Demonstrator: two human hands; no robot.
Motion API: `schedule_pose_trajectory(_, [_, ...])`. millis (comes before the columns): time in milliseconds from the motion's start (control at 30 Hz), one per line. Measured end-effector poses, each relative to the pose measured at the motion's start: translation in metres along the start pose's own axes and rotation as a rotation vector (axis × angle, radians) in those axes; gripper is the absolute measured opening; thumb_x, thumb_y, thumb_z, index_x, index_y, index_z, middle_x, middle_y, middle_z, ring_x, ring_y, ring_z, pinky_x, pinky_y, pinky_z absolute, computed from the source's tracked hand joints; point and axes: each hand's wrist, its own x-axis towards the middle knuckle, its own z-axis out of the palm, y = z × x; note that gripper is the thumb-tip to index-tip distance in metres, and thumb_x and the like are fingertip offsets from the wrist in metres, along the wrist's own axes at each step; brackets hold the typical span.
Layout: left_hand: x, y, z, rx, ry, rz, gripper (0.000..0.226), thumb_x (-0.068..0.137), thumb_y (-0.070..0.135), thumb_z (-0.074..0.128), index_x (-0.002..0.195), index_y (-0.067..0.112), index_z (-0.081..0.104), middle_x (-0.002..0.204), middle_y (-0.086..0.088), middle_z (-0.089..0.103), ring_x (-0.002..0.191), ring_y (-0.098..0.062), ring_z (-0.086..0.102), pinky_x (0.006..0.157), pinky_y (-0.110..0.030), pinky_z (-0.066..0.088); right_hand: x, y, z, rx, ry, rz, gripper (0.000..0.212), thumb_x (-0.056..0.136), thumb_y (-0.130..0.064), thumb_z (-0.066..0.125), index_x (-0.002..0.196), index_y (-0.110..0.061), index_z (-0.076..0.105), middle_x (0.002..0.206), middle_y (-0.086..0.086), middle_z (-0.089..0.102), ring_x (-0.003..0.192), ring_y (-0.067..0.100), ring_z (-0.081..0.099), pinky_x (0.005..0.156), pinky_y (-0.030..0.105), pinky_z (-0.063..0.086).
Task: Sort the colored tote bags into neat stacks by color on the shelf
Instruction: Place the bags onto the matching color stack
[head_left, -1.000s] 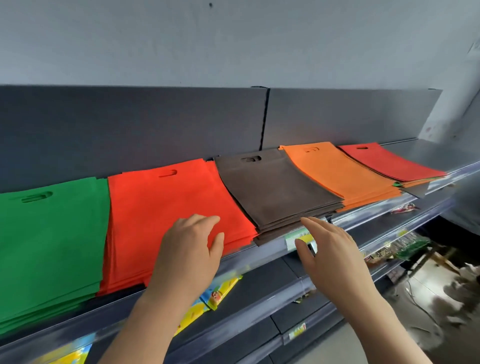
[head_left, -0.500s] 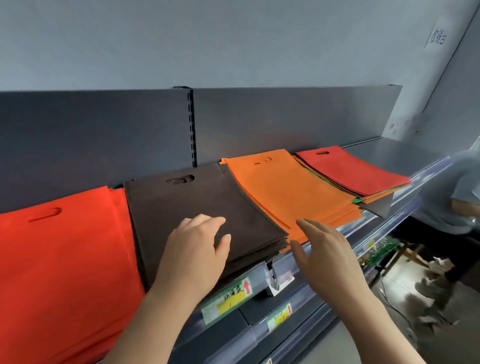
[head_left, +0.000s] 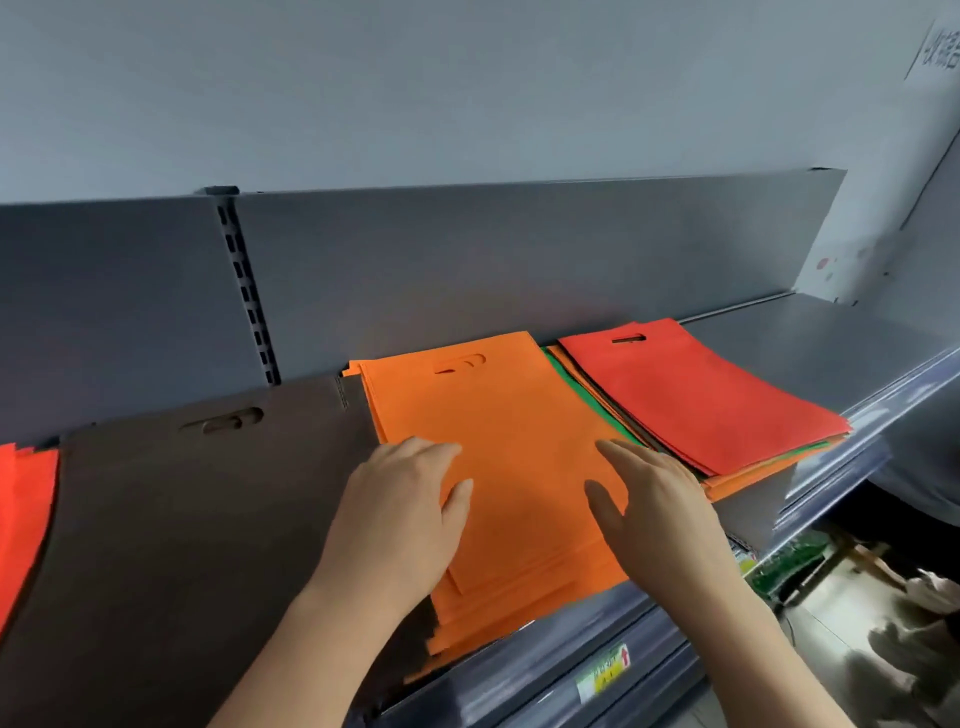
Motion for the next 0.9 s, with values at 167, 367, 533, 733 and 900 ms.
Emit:
schedule_pose_trajectory(167, [0.033, 0.043, 0.052, -0.005, 0.035, -0.074, 0.041, 0.095, 0.038, 0.046, 0.135, 0.026, 0.05, 0.127, 0.01, 0.054, 0.12, -0.011, 0.045, 0.1, -0.022, 0.034, 0.052, 0.076, -0.009, -0.04, -0.017, -0.074, 0.035, 0.085, -0.021, 0.063, 0.118, -0.007, 0.062, 0.118, 0.009, 0.065, 0.111, 0.031, 0.057, 0.095, 0.038, 0.041])
schedule_pose_trajectory(367, [0.08, 0.11, 0.119, -0.056, 0.02, -0.154, 0.039, 0.094, 0.034, 0.049, 0.131, 0.022, 0.054, 0.117, 0.005, 0.059, 0.111, -0.015, 0.051, 0.094, -0.026, 0.041, 0.111, 0.184, -0.021, -0.176, -0.142, -0.026, 0.033, 0.09, -0.028, 0.055, 0.114, -0.006, 0.061, 0.117, 0.01, 0.063, 0.112, 0.03, 0.055, 0.093, 0.037, 0.041])
schedule_pose_trajectory(533, [0.113, 0.159, 0.163, -0.075, -0.12, -0.244, 0.04, 0.094, 0.035, 0.051, 0.129, 0.015, 0.055, 0.113, -0.001, 0.062, 0.101, -0.017, 0.057, 0.088, -0.03, 0.046, 0.129, 0.242, -0.02, -0.254, -0.27, 0.031, 0.03, 0.094, -0.039, 0.043, 0.091, -0.012, 0.056, 0.104, 0.006, 0.061, 0.102, 0.027, 0.057, 0.08, 0.034, 0.04])
schedule_pose_trajectory(733, [0.13, 0.186, 0.192, -0.135, -0.148, -0.416, 0.044, 0.092, 0.038, 0.056, 0.122, 0.005, 0.053, 0.104, -0.004, 0.064, 0.093, -0.02, 0.06, 0.086, -0.037, 0.049, 0.122, 0.256, -0.014, -0.236, -0.158, -0.111, 0.031, 0.096, -0.037, 0.037, 0.086, -0.016, 0.058, 0.099, 0.002, 0.064, 0.097, 0.027, 0.058, 0.077, 0.035, 0.04])
schedule_pose_trajectory(900, [0.136, 0.191, 0.189, -0.239, -0.097, -0.562, 0.064, 0.084, 0.025, 0.069, 0.136, 0.006, 0.037, 0.116, -0.001, 0.057, 0.104, -0.019, 0.055, 0.086, -0.028, 0.044, 0.122, 0.261, -0.013, -0.119, -0.183, -0.221, 0.026, 0.095, -0.029, 0.039, 0.089, -0.018, 0.063, 0.099, -0.002, 0.065, 0.093, 0.025, 0.054, 0.078, 0.034, 0.039])
